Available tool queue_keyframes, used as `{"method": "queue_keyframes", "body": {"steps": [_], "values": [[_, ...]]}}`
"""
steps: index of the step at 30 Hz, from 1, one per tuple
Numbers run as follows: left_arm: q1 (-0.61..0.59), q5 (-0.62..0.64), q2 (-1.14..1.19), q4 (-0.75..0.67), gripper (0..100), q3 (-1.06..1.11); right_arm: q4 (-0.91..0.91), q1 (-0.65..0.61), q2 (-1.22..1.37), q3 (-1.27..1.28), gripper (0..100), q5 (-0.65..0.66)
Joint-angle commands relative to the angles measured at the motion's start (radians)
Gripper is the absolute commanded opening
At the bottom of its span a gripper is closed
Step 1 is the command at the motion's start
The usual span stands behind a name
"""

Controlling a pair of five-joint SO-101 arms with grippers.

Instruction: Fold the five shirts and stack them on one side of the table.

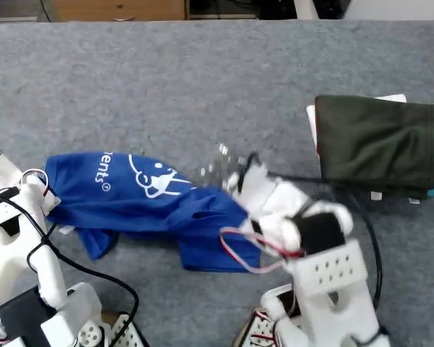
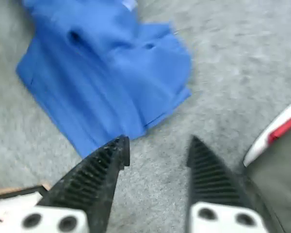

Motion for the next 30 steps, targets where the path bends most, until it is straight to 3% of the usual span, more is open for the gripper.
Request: {"method": "queue_keyframes", "body": {"steps": [1,4,7,9,17,30], "values": [[0.012,-0.006,-0.03,-0.012,2,-0.008,0.009,0.044,0.223,-0.162,16.8,-0.04],[0.012,-0.006,-0.03,-0.012,2,-0.008,0.009,0.07,0.438,-0.208,23.9,-0.015],[0.012,-0.008,-0.022,-0.012,2,-0.008,0.017,0.054,0.568,-0.194,26.3,0.164],[0.012,-0.008,0.005,-0.014,2,-0.018,0.037,0.044,0.584,-0.171,25.3,0.215],[0.009,-0.008,0.09,-0.005,2,-0.075,0.055,-0.021,0.539,-0.104,21.2,0.219],[0.009,-0.008,0.091,-0.005,2,-0.078,-0.055,-0.004,0.532,0.035,16.1,0.19]]}}
